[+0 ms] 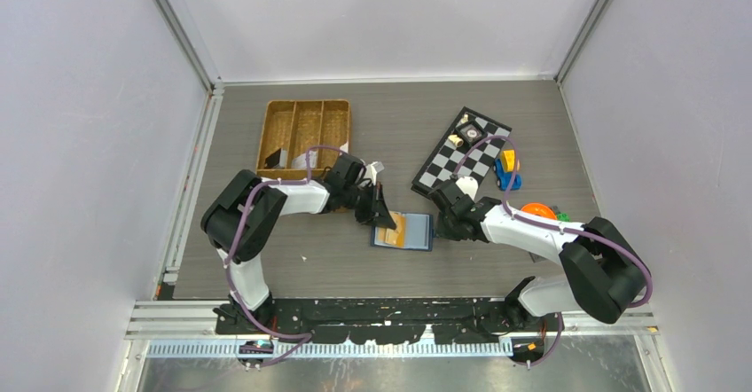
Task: Put the credit cards into the card holder
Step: Insert the credit card into the card holder.
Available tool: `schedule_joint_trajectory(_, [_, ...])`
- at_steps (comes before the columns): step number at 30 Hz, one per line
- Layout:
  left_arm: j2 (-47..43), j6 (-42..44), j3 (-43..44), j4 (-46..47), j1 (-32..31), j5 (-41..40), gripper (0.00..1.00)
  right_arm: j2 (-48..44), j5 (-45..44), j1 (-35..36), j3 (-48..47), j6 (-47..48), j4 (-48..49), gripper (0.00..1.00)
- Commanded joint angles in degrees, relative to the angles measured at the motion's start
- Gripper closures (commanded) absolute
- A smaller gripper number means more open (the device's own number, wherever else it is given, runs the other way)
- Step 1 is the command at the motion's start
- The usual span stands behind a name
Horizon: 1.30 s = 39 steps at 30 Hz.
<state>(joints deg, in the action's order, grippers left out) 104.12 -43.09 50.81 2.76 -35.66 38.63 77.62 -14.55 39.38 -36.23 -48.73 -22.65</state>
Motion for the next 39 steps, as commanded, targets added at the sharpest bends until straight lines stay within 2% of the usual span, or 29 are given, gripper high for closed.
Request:
schedule_joint_trajectory(1, [1.21, 0.61, 0.33, 2.73, 0.01, 0.59, 1.0, 1.36, -2.44, 0.18, -0.42, -0.86, -1.54, 0.92])
schedule_joint_trajectory(22, [1.38, 0.87, 0.07, 5.23, 0.09, 3.43, 1.0, 2.88, -1.65, 0.21, -1.12, -0.57, -1.42, 0.93])
schedule_joint_trajectory(39, [4.17, 9.0, 3.76, -0.15, 1.3, 5.67, 1.0, 3.41, -1.02, 0.19, -1.32, -0.45, -1.41, 0.93])
